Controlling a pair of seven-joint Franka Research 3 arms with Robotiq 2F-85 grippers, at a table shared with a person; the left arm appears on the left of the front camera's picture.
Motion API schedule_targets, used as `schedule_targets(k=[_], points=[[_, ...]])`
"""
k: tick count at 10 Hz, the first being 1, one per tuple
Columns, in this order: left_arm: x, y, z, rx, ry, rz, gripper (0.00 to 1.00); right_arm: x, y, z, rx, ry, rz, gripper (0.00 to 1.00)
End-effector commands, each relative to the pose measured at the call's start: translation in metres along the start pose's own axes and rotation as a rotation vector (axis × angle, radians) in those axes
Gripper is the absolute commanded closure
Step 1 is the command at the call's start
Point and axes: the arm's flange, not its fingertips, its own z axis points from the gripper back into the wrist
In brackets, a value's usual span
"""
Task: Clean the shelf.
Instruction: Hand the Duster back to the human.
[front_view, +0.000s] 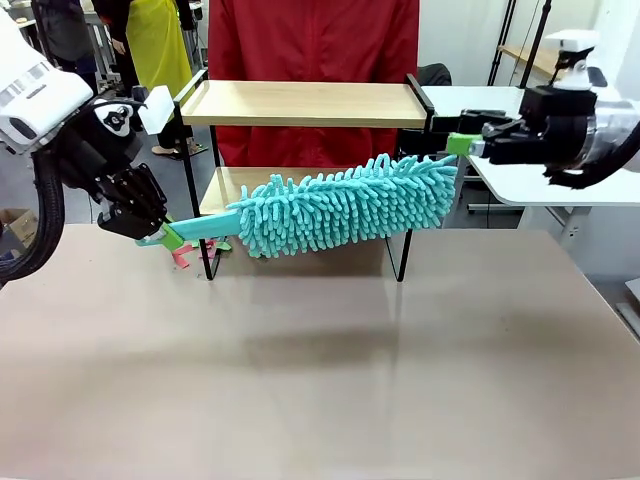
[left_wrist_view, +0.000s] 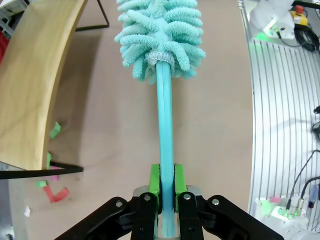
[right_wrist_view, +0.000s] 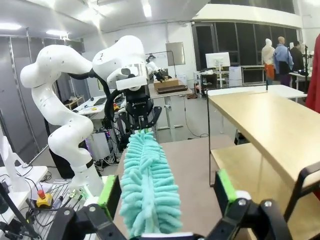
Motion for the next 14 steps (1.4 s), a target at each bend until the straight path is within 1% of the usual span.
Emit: schedule_targets(k=[1,4,8,11,14], points=[[-0.003,-0.003,0.002,0.001,-0.008,0.001,0.87,-0.009,0.009,-0.010,0.010,-0.006,0.000,0.00],[-0.003,-0.003,0.002,0.001,-0.008,0.001,0.87,-0.028,0.014,-0.016,0.021,0.040,-0.032,0.00],[-0.003,-0.003,0.002,0.001,-0.008,0.001,0.87,-0.043,0.012,-0.028,0.047,0.089,-0.059,0.00],[-0.003,-0.003,0.002,0.001,-0.008,0.001,0.87,-0.052,0.009,-0.036,0.058,0.096,-0.077,0.00],[-0.003,-0.003,0.002,0.001,-0.008,0.001,0.87,-0.052,0.008,-0.037,0.059,0.097,-0.075,0.00]])
